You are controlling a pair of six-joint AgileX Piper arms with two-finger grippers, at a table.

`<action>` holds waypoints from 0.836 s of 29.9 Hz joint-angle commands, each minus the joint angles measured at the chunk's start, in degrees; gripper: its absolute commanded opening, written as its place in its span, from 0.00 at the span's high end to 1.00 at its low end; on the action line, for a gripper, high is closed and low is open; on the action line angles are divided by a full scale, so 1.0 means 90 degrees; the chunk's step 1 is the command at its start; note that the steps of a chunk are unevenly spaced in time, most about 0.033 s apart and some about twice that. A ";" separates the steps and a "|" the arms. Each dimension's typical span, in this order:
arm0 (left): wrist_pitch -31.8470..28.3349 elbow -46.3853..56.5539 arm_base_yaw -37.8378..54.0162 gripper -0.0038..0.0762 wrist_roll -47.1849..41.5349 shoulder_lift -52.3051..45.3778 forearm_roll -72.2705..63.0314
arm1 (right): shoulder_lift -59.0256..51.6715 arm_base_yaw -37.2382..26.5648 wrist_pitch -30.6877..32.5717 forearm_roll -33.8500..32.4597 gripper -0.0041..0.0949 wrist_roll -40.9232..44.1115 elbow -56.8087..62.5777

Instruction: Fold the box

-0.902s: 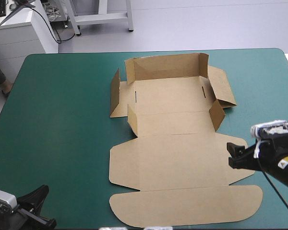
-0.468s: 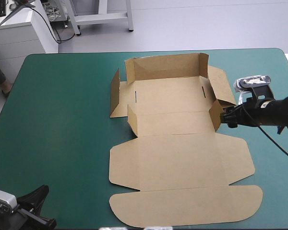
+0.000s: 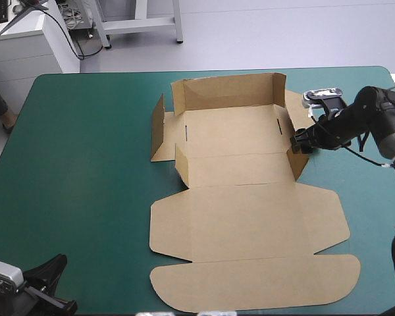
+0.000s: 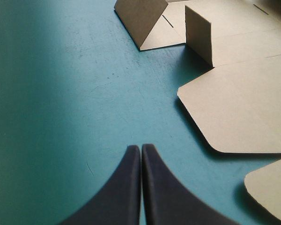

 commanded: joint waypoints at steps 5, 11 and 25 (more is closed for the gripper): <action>-0.0417 -0.0145 -0.0038 0.96 0.0003 0.0122 -0.0024 | 0.0686 0.0095 0.0428 -0.0128 0.32 -0.0035 -0.0956; -0.0428 -0.0145 -0.0038 0.96 0.0003 0.0122 0.0006 | 0.1173 0.0633 0.0569 -0.1053 0.33 0.0123 -0.1314; -0.0428 -0.0145 -0.0038 0.96 0.0003 0.0122 0.0007 | 0.1702 0.0901 0.0715 -0.1912 0.46 0.0921 -0.1350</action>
